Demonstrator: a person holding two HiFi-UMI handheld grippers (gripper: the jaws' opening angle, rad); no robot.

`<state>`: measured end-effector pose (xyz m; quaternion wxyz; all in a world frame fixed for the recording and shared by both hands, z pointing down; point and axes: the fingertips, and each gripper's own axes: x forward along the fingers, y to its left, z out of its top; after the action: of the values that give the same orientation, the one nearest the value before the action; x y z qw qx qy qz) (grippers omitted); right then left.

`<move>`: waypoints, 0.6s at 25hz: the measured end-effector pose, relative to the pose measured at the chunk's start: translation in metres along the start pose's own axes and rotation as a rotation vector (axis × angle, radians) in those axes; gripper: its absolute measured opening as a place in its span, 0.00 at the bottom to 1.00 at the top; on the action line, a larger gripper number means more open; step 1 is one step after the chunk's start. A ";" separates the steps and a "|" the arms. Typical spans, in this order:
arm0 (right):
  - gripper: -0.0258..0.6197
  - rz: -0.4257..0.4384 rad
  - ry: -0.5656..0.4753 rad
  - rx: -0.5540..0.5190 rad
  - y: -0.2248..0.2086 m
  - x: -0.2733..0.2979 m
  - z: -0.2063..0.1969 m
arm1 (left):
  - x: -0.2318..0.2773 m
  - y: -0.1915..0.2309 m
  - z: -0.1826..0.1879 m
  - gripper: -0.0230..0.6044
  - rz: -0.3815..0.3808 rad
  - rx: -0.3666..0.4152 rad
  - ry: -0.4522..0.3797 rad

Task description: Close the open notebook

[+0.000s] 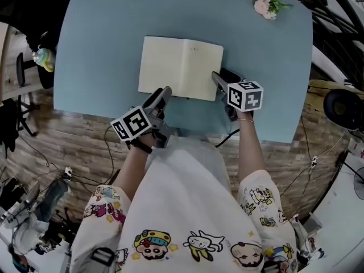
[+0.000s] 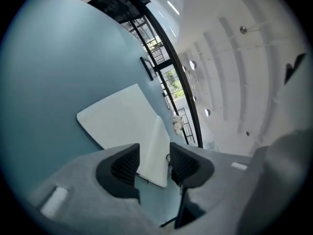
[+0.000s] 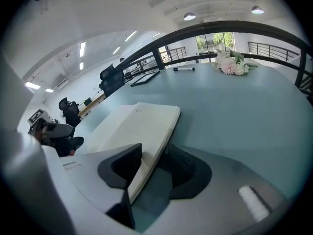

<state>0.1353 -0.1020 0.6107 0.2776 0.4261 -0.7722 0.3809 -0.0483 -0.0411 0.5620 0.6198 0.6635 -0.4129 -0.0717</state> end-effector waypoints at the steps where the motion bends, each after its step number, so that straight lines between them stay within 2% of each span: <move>1: 0.32 -0.001 0.000 0.000 0.000 0.000 0.000 | -0.001 0.002 -0.003 0.34 -0.010 -0.039 -0.005; 5: 0.32 -0.003 0.007 0.004 -0.001 0.000 0.001 | -0.003 0.005 -0.011 0.36 -0.056 -0.194 -0.037; 9: 0.31 0.006 0.017 0.015 -0.001 0.001 0.001 | -0.004 -0.003 -0.015 0.45 -0.146 -0.325 -0.084; 12: 0.30 0.014 0.022 0.018 -0.001 0.001 0.001 | -0.006 0.008 -0.022 0.50 -0.122 -0.376 -0.082; 15: 0.30 0.015 0.022 0.021 -0.002 0.002 0.002 | -0.002 0.010 -0.024 0.55 -0.136 -0.434 -0.091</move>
<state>0.1357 -0.1051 0.6119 0.2791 0.4190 -0.7681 0.3956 -0.0394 -0.0204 0.5749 0.7224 0.5370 -0.3698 -0.2303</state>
